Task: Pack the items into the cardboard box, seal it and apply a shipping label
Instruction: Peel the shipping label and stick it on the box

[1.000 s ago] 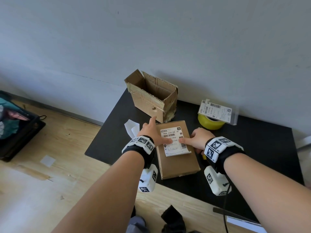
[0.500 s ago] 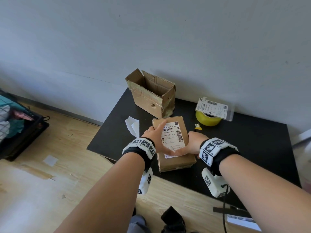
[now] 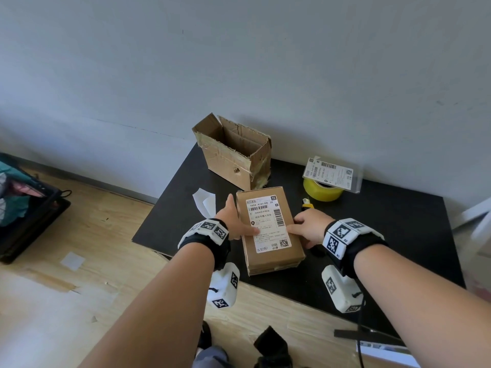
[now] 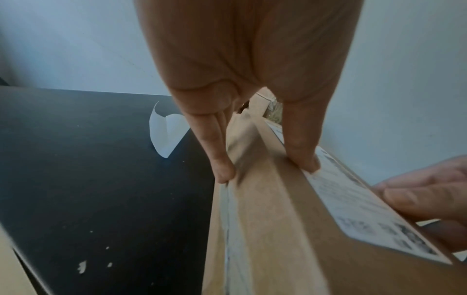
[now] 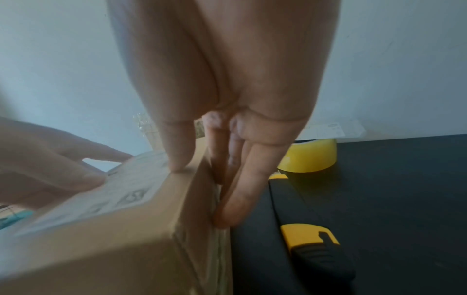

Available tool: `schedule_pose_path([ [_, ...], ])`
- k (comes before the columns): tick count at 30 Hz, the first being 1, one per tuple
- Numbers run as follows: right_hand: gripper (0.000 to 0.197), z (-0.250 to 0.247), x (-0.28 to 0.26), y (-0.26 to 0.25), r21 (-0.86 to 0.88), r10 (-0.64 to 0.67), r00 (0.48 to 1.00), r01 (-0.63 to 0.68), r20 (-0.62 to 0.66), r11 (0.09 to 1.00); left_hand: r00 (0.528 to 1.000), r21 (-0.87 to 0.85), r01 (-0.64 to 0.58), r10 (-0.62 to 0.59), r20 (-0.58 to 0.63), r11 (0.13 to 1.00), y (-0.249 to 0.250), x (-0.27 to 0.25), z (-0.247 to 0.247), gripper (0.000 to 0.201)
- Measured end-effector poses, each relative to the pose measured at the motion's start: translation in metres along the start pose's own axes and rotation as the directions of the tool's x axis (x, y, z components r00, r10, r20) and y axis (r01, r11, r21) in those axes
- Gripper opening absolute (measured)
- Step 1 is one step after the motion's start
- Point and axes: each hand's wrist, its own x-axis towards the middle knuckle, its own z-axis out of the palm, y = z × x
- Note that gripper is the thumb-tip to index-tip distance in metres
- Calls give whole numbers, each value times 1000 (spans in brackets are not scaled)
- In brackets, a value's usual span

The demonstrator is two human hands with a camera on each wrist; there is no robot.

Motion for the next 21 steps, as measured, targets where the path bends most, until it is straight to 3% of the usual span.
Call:
schedule_pose_path([
  [4,41,7,0,-3,-78,-37,999,35,-26,996,997,-3,19,-19,78,1000,4,0,2,60],
  [6,40,6,1,-5,-95,-25,999,22,-31,995,994,-43,17,-12,104,999,5,0,4,46],
  [10,32,1,-1,-9,-20,22,996,-24,-86,999,993,-126,74,-61,102,989,7,0,-2,37],
  [16,56,-17,-11,-14,-23,49,976,-55,-211,998,990,-191,93,-72,117,977,30,-8,-17,29],
  [21,35,-48,-35,3,-16,50,956,-57,-288,998,984,-164,37,-7,180,986,76,-6,-3,32],
])
